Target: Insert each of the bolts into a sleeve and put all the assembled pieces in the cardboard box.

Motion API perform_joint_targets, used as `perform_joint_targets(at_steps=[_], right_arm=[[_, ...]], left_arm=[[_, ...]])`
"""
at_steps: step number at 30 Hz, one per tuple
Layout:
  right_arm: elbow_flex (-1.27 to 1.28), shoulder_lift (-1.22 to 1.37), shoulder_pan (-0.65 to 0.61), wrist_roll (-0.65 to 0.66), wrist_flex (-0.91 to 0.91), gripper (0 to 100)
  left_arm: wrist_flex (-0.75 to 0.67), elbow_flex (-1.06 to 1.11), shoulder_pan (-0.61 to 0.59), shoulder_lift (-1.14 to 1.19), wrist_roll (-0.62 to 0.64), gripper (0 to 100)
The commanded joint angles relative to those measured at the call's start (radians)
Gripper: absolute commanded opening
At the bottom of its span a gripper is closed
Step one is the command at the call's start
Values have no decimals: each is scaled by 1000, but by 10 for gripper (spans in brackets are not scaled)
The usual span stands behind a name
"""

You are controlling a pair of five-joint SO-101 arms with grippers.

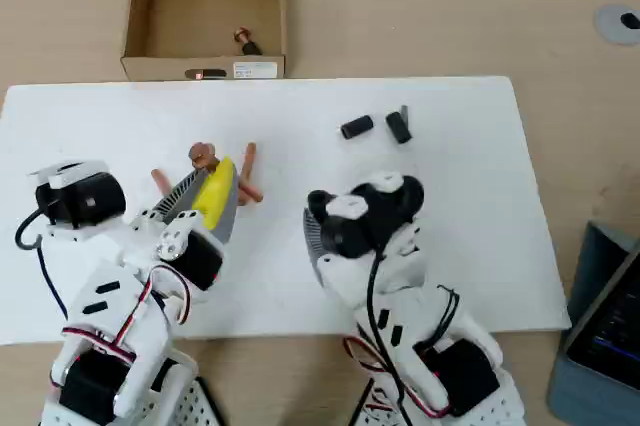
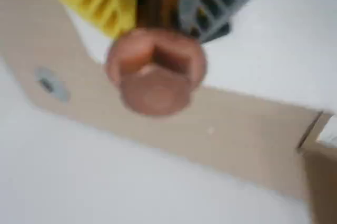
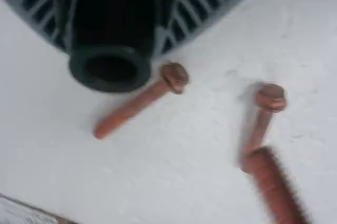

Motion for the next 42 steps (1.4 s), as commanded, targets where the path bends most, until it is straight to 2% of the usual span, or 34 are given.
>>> perform_joint_targets(at_steps=[1,10,15,19,25,33,42], right_arm=[[8,-65,-45,51,-26,9],[53,-93,-102,175,-35,9],[54,-93,-104,252,-78,9],[48,-93,-104,276,-80,9],[18,-93,-105,281,-86,9],[-5,-93,-151,339,-84,9],[-5,-93,-148,339,-84,9]], left_arm=[[-80,-17,9,-10,5,2],[-83,-91,31,-10,8,2],[46,-160,160,-8,6,2],[107,-164,180,-8,2,2],[103,-146,180,-8,-2,2],[-3,-55,180,-8,-2,2],[0,-28,178,-8,-28,2]])
